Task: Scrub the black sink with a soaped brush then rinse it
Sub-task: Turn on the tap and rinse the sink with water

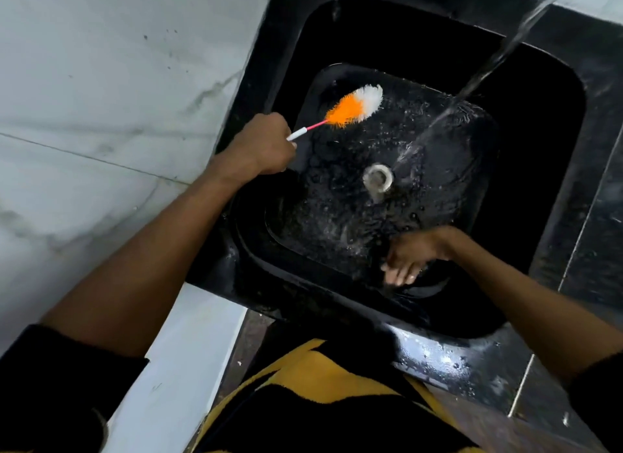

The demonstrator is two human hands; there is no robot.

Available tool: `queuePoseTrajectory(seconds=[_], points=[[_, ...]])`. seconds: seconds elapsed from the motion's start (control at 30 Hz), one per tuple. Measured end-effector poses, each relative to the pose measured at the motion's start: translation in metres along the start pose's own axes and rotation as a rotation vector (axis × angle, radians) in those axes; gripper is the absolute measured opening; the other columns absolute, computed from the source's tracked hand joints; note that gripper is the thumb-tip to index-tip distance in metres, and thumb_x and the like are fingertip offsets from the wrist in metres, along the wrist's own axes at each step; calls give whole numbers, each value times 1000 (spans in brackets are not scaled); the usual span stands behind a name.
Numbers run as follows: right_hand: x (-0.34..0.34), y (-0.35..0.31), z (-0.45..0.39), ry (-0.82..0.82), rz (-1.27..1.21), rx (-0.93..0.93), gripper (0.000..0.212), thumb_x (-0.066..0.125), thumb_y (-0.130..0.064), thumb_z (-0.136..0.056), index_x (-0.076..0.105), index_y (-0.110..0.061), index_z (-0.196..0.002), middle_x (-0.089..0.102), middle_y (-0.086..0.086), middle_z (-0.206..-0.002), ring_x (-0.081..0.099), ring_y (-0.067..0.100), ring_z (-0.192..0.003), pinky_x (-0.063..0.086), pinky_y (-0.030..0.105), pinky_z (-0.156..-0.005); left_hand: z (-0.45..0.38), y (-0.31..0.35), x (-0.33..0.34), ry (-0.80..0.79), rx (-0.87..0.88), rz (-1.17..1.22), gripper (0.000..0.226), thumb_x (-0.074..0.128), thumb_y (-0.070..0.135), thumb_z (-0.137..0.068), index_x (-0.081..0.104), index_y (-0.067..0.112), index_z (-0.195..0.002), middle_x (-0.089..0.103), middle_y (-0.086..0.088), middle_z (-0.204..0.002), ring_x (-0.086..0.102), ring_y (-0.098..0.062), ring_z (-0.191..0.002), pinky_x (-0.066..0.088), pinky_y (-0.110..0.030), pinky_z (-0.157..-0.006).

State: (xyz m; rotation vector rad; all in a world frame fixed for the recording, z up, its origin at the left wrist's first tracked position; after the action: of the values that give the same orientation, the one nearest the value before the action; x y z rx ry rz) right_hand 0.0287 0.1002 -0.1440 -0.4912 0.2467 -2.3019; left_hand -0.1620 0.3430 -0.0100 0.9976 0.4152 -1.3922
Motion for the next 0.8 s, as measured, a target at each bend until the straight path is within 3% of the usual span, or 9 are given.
queuePoseTrajectory(seconds=[0.07,0.17,0.23,0.3,0.4,0.5,0.57,0.7,0.8], points=[[-25,11,6,178,-76,21,25,49,-2,-95,67,-2,-77,70,10,-76,66,20,-69,55,26,-62,0,2,2,-4,7,0,22,62,28,-86,73,9,-83,70,-16,-78,68,-33,-78,58,-45,-79],[-84,-7,30,549,-520,-200,29,40,-4,-97,64,4,-83,70,11,-69,67,17,-59,54,33,-67,1,7,5,-8,11,1,21,63,27,-87,72,8,-82,69,-15,-78,68,-33,-78,58,-44,-79],[-112,-27,45,577,-900,-373,32,31,-6,-99,58,-5,-81,65,4,-62,60,15,-57,53,33,-75,3,9,8,-8,12,6,22,63,26,-88,73,8,-87,69,-15,-79,68,-33,-80,57,-43,-79],[-133,-49,50,475,-1233,-531,35,23,-6,-97,47,-13,-73,51,0,-58,46,12,-51,47,27,-67,4,11,10,-11,9,7,22,62,26,-90,74,7,-90,69,-16,-81,67,-33,-81,57,-42,-78],[-147,-66,51,525,-1397,-538,36,24,-15,-101,47,-16,-73,48,-1,-60,41,11,-50,36,26,-56,7,15,14,-18,15,-3,22,62,26,-90,73,7,-87,69,-16,-81,67,-33,-80,56,-41,-76],[-134,-79,50,443,-1212,-575,29,27,-15,-102,46,-15,-81,47,-2,-62,41,11,-52,36,23,-50,8,16,14,-23,21,-3,22,61,26,-89,73,9,-85,69,-14,-79,67,-33,-78,57,-43,-77],[-115,-73,46,344,-959,-576,20,35,-13,-101,52,-9,-91,60,7,-73,57,18,-66,49,26,-59,8,16,14,-27,18,4,22,62,27,-88,73,9,-84,68,-13,-77,67,-32,-76,58,-44,-76],[-48,-19,28,21,-223,-179,27,45,-8,-99,63,9,-109,69,20,-108,64,36,-108,54,40,-89,9,12,17,-32,20,-4,24,63,27,-89,68,11,-71,68,-15,-75,66,-33,-74,55,-40,-71],[-41,19,31,261,187,93,10,56,-14,-93,63,-13,-86,67,4,-84,66,27,-91,51,24,-62,11,8,21,-36,7,20,26,62,27,-87,68,8,-70,70,-15,-74,67,-33,-75,56,-39,-72]])
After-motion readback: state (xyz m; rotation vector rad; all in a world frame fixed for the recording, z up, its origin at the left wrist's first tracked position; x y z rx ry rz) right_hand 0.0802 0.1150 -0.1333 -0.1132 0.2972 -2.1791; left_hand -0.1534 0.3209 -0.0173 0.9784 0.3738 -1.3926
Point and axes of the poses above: each hand's wrist, its own z-axis away from the middle knuckle, its own x-axis out of the palm, y = z × x, the point moved 6 cm from there along -z, towards the middle knuckle
